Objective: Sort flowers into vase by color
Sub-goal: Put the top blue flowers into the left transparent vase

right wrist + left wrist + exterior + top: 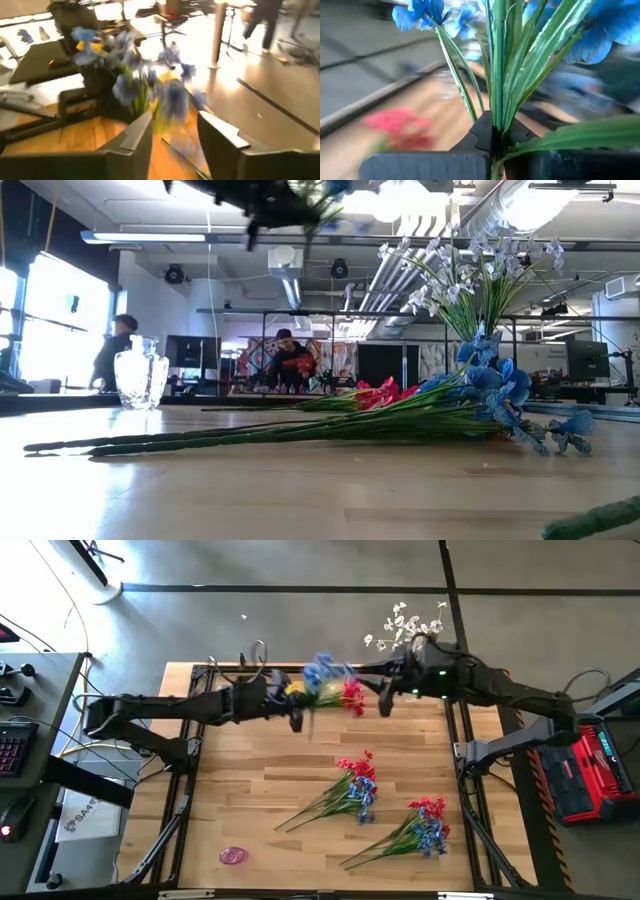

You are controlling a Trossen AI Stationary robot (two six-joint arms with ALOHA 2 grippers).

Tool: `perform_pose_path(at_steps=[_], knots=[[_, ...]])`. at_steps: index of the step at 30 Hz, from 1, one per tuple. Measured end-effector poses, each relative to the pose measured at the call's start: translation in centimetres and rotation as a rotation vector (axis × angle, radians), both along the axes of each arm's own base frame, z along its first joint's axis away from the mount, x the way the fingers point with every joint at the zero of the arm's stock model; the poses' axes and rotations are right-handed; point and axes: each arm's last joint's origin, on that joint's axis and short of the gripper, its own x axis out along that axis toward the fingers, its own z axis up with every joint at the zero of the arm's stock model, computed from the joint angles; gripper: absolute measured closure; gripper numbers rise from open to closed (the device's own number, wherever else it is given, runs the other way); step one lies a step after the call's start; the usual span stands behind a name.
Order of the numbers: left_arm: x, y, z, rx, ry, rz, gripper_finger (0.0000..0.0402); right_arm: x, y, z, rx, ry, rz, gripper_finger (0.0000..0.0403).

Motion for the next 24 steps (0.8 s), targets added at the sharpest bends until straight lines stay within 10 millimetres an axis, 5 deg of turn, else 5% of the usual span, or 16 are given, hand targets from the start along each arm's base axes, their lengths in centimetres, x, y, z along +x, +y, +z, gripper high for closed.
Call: perform_pose_path(at_steps=[4, 9, 16, 24], knots=[[-4.1, 0.5, 2.1, 0.111, 0.081, 0.201, 0.0400, -1.8, 0.1, 0.2, 0.071, 0.023, -0.062, 0.0231], [-9.4, 0.7, 3.5, 0.209, 0.107, 0.412, 0.0401, -1.4, 0.4, -1.1, 0.096, 0.122, -0.112, 0.0227], [-16.0, 0.5, 0.9, 0.300, 0.074, 0.631, 0.0401, 0.9, 0.7, -2.5, 0.104, 0.168, -0.107, 0.0226], [-19.9, 0.7, -1.5, 0.414, -0.008, 0.782, 0.0401, 3.5, 0.4, -3.7, 0.124, 0.163, -0.063, 0.0226]])
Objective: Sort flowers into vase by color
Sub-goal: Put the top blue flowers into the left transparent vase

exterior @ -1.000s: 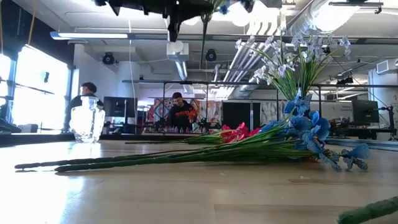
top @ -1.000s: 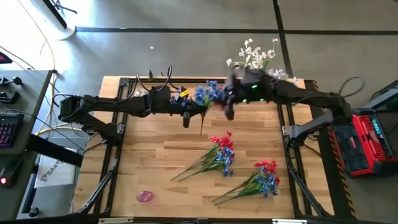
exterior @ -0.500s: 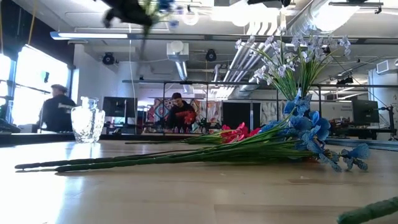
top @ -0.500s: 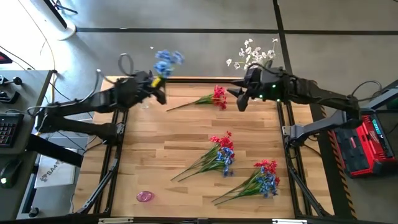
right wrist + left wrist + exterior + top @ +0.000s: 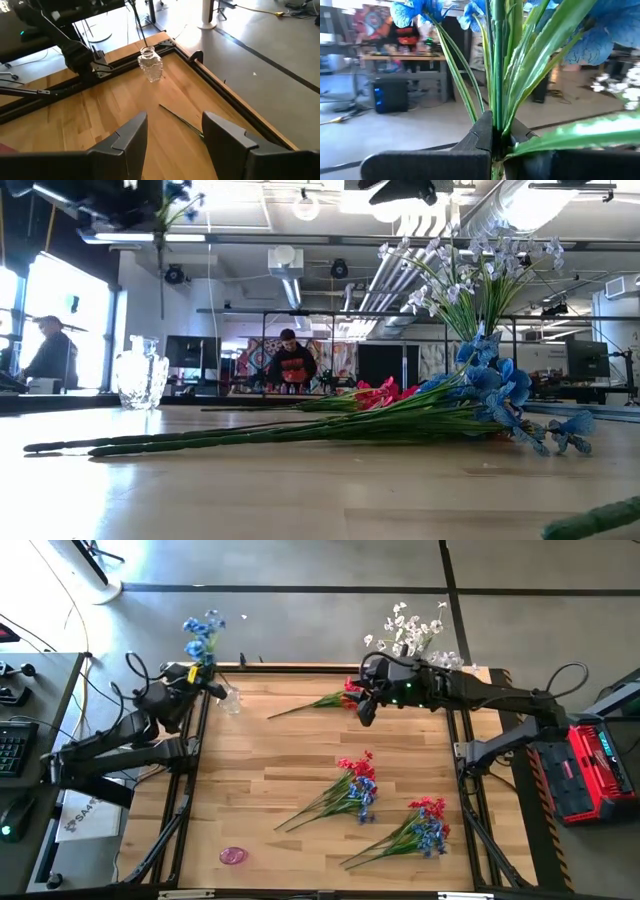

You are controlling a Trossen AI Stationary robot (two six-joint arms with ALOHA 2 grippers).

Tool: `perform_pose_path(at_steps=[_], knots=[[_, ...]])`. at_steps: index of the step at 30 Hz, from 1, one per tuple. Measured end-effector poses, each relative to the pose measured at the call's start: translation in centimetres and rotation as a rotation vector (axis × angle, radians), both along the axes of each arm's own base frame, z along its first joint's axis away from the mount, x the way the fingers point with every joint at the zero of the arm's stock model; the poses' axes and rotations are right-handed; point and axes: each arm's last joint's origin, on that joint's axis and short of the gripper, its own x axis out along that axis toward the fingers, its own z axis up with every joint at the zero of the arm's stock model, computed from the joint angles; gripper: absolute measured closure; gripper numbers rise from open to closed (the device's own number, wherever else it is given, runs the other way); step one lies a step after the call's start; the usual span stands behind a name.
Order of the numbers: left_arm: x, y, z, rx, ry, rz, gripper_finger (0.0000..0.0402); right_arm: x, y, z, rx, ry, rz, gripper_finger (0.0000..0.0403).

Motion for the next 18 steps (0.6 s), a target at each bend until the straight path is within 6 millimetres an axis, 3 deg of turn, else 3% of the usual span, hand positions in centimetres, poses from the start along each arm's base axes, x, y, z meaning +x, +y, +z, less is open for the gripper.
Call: perform_pose_path(at_steps=[13, 18], knots=[[-1.0, 1.7, -5.0, -0.076, 0.015, 0.137, 0.0400, 1.3, -0.6, -0.6, 0.044, -0.031, 0.003, 0.0226], [-1.2, 2.1, -6.6, -0.144, -0.010, 0.180, 0.0374, 1.3, -1.0, -0.6, 0.061, -0.032, 0.014, 0.0219]])
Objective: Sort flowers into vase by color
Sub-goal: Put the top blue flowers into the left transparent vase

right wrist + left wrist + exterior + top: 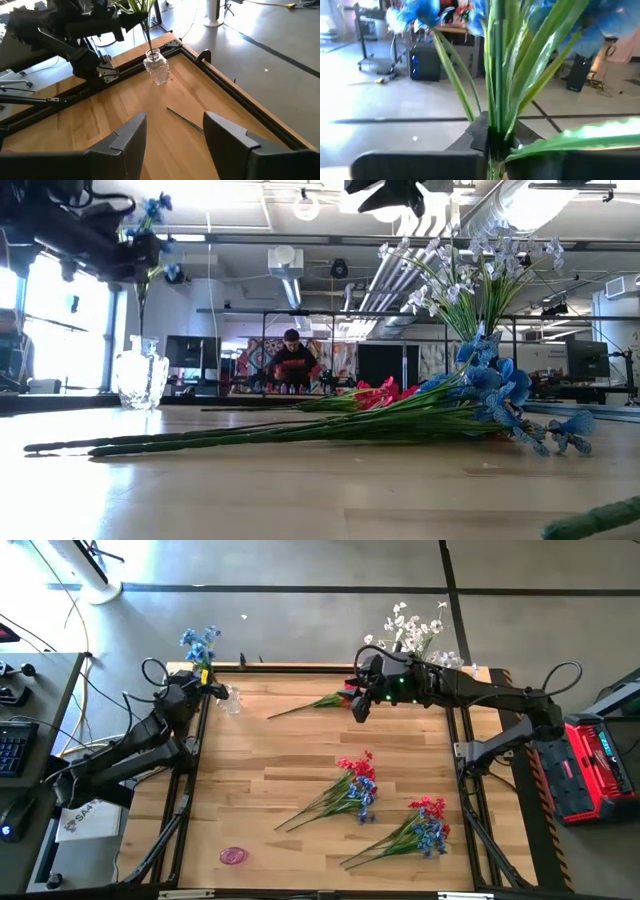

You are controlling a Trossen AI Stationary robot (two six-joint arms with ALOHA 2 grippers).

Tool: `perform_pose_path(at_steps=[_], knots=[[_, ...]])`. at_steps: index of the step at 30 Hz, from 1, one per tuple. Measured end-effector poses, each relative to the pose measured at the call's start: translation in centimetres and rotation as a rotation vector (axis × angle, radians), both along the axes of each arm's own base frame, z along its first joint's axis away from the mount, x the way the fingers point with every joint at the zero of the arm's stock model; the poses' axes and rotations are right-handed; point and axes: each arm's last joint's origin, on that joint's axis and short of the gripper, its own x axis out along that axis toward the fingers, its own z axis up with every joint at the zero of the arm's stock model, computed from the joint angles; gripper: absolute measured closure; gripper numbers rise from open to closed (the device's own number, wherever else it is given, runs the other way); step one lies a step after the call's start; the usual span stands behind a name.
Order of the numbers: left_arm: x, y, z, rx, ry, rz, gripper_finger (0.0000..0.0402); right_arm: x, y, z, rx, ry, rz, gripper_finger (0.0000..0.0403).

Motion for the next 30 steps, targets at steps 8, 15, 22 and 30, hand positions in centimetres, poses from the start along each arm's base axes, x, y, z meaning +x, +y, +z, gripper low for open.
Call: perform_pose_path(at_steps=[8, 15, 22, 30], knots=[[-0.1, -0.2, -1.0, -0.142, -0.058, -0.068, 0.0267, -0.1, -0.1, -0.1, 0.051, -0.007, -0.012, 0.0171], [-0.7, -0.8, 0.7, -0.295, -0.010, -0.083, 0.0179, -0.3, 0.1, -0.7, 0.283, -0.002, -0.064, 0.0158], [-1.9, -2.0, 5.5, -0.309, -0.053, -0.173, 0.0156, -1.8, 1.0, -2.7, 0.604, 0.194, -0.209, 0.0158], [-2.3, -3.3, 7.3, -0.381, -0.021, -0.426, 0.0159, -2.8, 4.1, -3.7, 0.697, 0.334, -0.328, 0.0158]])
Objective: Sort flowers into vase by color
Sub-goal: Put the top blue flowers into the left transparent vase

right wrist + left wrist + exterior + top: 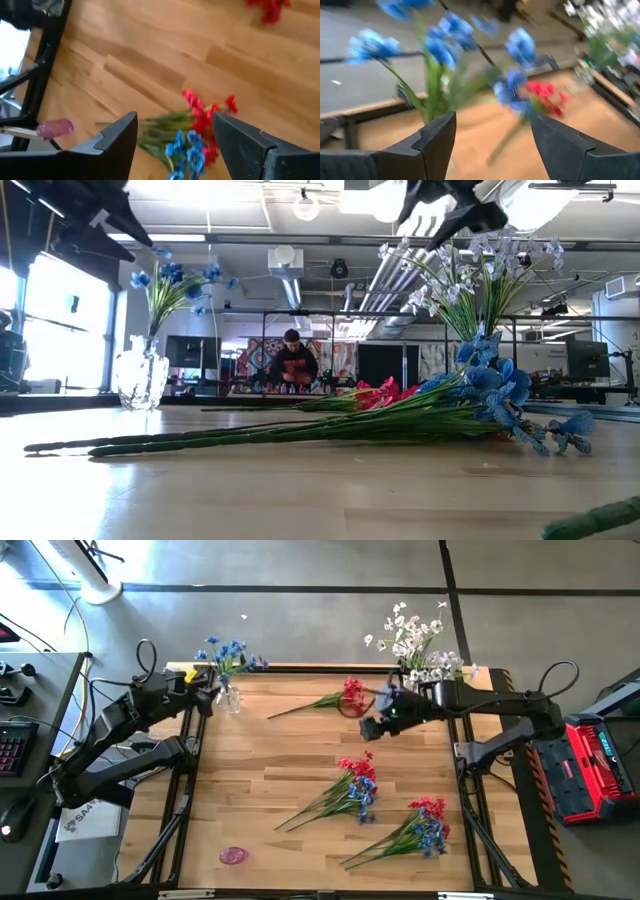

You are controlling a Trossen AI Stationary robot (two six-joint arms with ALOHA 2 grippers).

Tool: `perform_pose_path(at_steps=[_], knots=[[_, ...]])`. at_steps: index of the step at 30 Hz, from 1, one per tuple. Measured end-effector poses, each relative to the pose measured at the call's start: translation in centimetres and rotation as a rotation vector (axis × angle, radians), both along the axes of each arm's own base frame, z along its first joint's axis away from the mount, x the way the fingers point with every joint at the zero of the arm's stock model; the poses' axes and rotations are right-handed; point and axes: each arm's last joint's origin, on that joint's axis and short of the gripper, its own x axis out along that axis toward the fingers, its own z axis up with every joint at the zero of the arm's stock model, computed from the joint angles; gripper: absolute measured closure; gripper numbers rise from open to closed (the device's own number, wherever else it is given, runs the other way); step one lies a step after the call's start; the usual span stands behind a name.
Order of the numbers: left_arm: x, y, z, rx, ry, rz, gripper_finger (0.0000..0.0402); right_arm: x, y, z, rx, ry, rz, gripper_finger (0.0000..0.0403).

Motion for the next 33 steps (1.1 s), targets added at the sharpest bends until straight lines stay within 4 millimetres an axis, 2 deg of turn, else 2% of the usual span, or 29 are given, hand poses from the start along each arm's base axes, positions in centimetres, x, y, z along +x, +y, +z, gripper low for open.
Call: perform_pose_path(at_steps=[5, 10, 17, 24, 28, 33], knots=[[-0.5, -1.1, 1.1, -0.056, 0.001, -0.176, 0.0172, -0.2, 2.7, -0.2, 0.024, 0.028, 0.065, 0.0158], [-0.7, -2.2, 2.8, -0.071, -0.064, -0.342, 0.0191, -1.1, 4.8, -0.7, 0.013, 0.129, 0.151, 0.0158], [1.2, -2.3, 4.1, -0.143, -0.107, -0.535, 0.0214, -2.2, 8.1, -1.3, 0.006, 0.217, 0.254, 0.0158], [6.1, -2.7, 5.6, -0.166, -0.063, -0.686, 0.0235, -3.2, 10.7, -1.6, -0.019, 0.255, 0.251, 0.0158], [10.1, -4.1, 4.7, -0.184, 0.021, -0.767, 0.0240, -4.0, 11.2, -1.8, -0.032, 0.295, 0.193, 0.0158], [14.9, -6.7, 3.1, -0.203, 0.060, -0.851, 0.0241, -5.0, 12.3, -1.9, -0.022, 0.330, 0.151, 0.0158]])
